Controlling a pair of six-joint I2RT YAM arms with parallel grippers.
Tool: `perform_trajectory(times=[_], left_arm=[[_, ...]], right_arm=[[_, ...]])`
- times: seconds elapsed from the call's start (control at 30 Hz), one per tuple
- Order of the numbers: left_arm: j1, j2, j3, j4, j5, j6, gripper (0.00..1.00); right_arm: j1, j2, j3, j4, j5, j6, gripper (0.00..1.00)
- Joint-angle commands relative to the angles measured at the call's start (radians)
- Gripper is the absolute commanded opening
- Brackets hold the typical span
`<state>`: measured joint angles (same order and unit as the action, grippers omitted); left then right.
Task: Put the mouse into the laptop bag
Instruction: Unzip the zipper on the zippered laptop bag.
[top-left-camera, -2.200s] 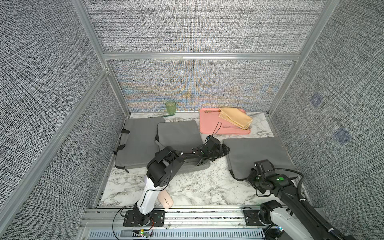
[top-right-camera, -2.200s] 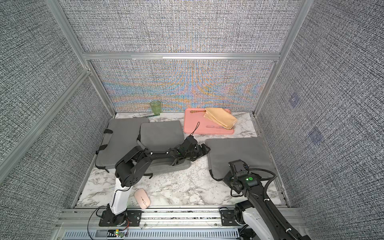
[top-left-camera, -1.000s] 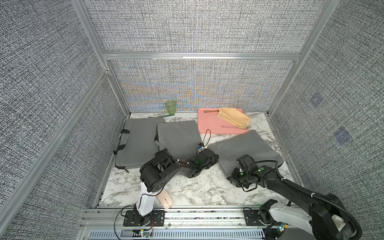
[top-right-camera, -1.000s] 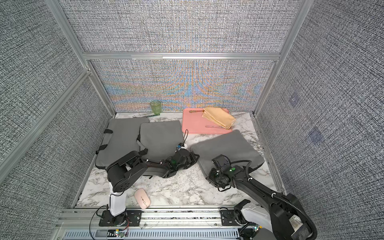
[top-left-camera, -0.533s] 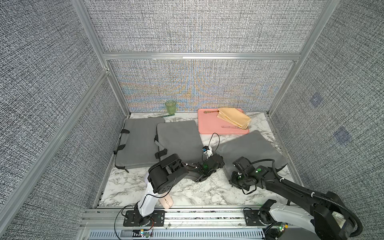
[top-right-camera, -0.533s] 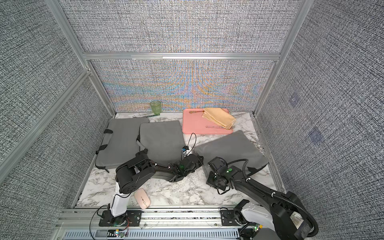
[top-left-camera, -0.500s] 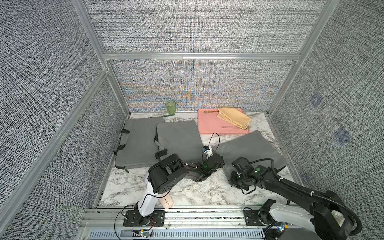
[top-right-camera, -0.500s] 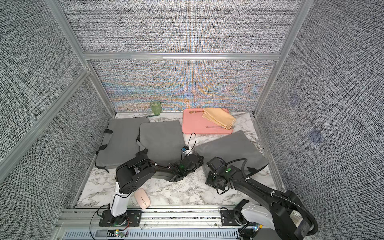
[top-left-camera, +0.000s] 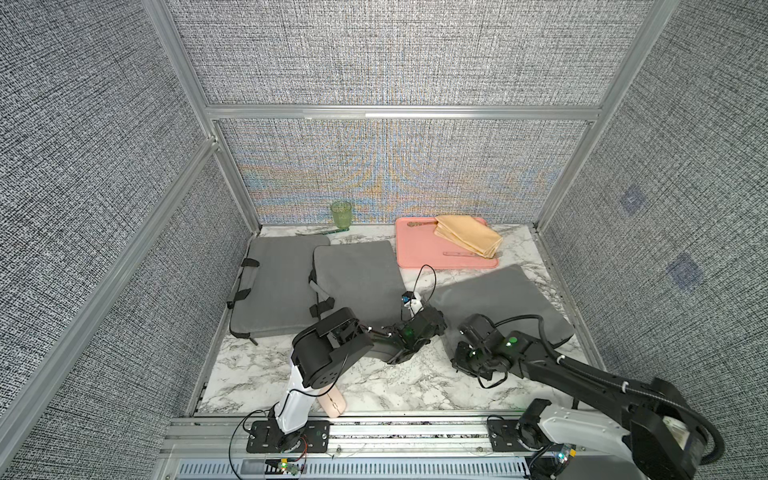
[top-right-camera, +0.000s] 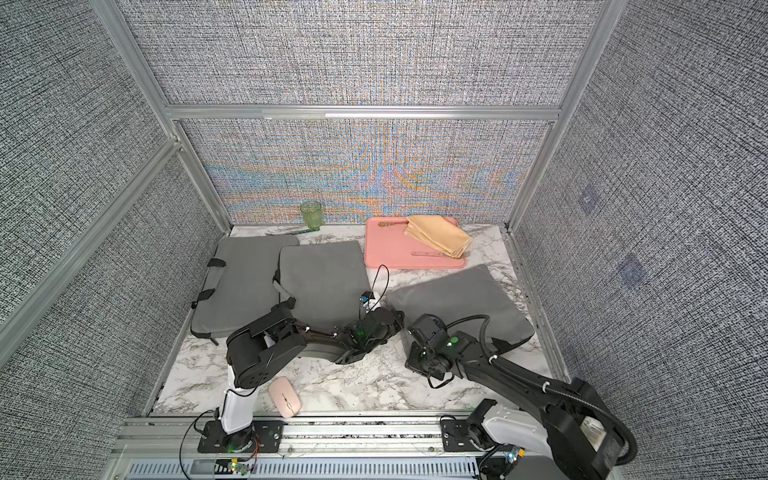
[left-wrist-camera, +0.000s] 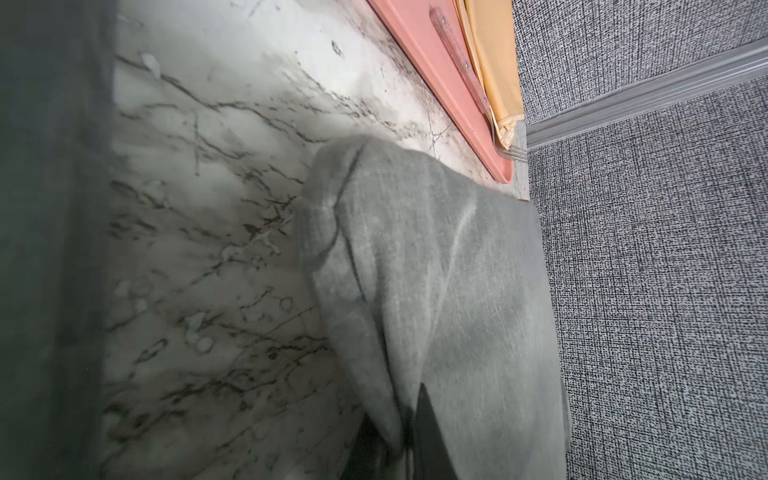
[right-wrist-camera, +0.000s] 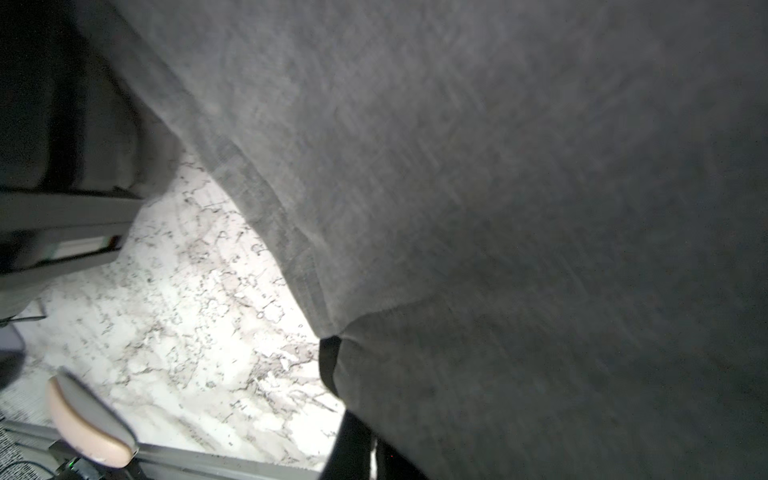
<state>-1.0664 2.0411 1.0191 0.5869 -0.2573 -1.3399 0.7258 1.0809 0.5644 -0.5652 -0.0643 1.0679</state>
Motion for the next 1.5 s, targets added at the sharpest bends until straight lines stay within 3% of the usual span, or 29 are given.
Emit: perform_trajectory(times=[0.0,0.1,0.33,0.7,0.9,1.2,1.47], left_arm=[[-0.003,-0.019,0.028,0.031,0.079,0.016,0.0],[-0.003,-0.027,0.035,0.032,0.085,0.01,0.0],[-0.003,-0.047,0.033,0.022,0.074,0.026,0.0],[0.019,-0.024,0.084,0.011,0.076,0.045,0.0],[0.019,-0.025,0.074,0.025,0.087,0.028,0.0],[0.014,-0.046,0.03,0.075,0.105,0.007,0.0],[0.013,-0.046,-0.008,0.121,0.116,-0.011,0.0]], right_arm=[[0.001,-0.09,-0.05,0.089,0.022,-0.002,0.16],[0.0,-0.128,-0.085,0.106,0.032,-0.002,0.16],[0.0,-0.111,-0.088,0.064,-0.011,0.005,0.01],[0.054,-0.222,-0.175,0.07,-0.039,0.068,0.0],[0.064,-0.139,-0.15,0.164,-0.056,0.08,0.0],[0.073,0.011,-0.031,0.232,0.017,0.137,0.0],[0.048,0.089,0.065,0.195,0.075,0.147,0.0]])
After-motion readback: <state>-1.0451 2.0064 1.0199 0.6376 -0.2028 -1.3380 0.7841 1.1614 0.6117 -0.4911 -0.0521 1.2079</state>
